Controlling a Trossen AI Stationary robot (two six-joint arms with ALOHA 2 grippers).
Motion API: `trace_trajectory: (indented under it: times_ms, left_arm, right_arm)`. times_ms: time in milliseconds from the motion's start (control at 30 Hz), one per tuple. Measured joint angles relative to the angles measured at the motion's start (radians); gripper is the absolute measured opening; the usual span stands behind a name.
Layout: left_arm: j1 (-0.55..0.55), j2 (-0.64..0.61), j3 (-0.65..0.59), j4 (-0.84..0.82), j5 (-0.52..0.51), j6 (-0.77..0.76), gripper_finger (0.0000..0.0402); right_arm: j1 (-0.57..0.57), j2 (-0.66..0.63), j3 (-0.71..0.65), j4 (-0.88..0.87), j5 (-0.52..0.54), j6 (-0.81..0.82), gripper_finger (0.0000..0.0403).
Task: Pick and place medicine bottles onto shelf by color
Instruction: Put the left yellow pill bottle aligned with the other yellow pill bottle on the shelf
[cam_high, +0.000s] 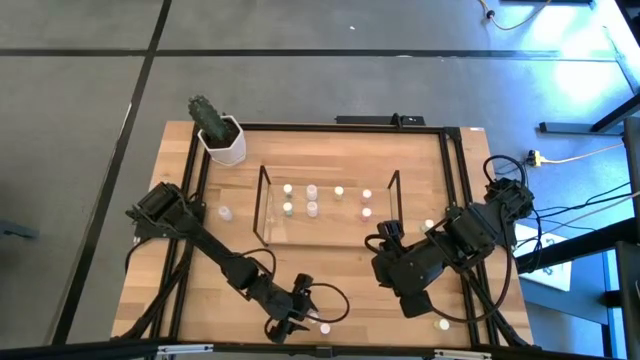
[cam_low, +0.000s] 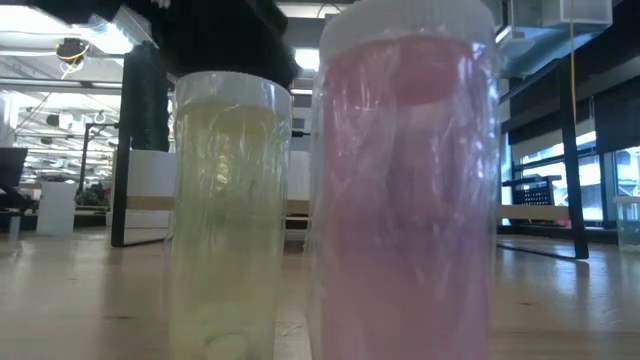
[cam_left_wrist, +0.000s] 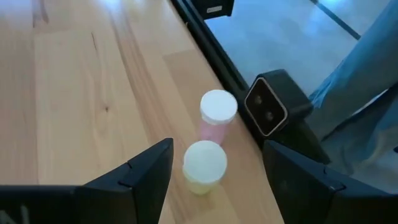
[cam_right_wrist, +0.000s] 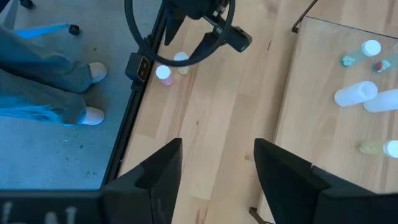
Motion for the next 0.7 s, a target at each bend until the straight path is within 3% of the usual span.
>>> trace_trajectory:
  times_ms: [433,700]
  left_arm:
    - [0.004,0.048,0.001,0.014,0.0,-0.008,0.024]
    - [0.007,0.058,0.001,0.025,-0.007,-0.106,0.024]
  right_arm:
    - [0.0,0.0,0.0,-0.002,0.0,-0.002,0.02]
    - [0.0,0.0,0.0,-0.003,0.0,-0.003,0.02]
